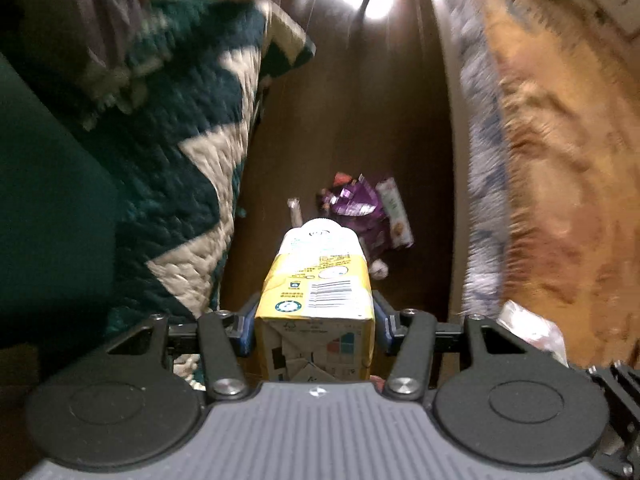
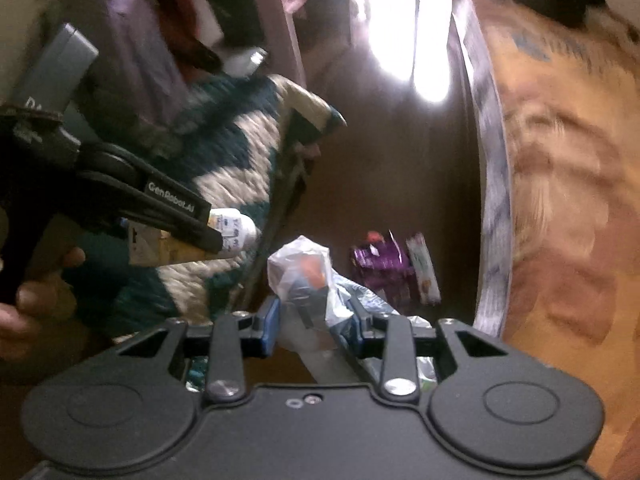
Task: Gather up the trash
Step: 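Carry the milk carton and plastic bag with both tools to the bin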
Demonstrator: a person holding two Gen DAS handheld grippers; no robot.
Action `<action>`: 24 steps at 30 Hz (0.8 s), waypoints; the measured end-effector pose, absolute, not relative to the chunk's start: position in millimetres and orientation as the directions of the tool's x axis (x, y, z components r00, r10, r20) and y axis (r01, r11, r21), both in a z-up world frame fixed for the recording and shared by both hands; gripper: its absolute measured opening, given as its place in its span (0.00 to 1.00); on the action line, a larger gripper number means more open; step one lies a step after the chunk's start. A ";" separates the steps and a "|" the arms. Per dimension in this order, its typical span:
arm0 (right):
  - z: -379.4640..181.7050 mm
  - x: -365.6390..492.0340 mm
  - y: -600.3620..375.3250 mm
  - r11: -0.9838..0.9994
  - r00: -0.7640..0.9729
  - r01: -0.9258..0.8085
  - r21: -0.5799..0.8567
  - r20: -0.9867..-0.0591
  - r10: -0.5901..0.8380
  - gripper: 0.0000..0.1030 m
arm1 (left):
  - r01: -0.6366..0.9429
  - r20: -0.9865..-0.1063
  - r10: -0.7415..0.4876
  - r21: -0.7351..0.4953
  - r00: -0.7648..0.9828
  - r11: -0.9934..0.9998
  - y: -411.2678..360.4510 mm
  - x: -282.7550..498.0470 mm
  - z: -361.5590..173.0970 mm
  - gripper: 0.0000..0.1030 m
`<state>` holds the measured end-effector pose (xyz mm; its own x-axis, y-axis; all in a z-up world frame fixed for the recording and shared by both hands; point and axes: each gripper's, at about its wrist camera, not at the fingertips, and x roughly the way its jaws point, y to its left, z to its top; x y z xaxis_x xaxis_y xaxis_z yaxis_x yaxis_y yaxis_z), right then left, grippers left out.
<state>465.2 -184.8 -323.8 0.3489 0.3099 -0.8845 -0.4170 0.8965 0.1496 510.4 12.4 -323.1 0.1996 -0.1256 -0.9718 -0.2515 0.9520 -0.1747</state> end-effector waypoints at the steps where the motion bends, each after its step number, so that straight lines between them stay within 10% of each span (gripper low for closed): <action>1: -307.8 463.5 -178.1 0.886 0.363 -0.444 0.134 -0.877 0.314 0.33 | -0.247 -0.968 -0.125 -0.178 0.218 0.952 17.4 507.0 -306.1 0.51; 24: -116.5 460.4 27.7 0.684 0.326 -0.667 0.296 -0.709 0.625 0.33 | -0.440 -0.906 0.052 -0.153 0.420 0.885 217.8 402.0 -122.0 0.51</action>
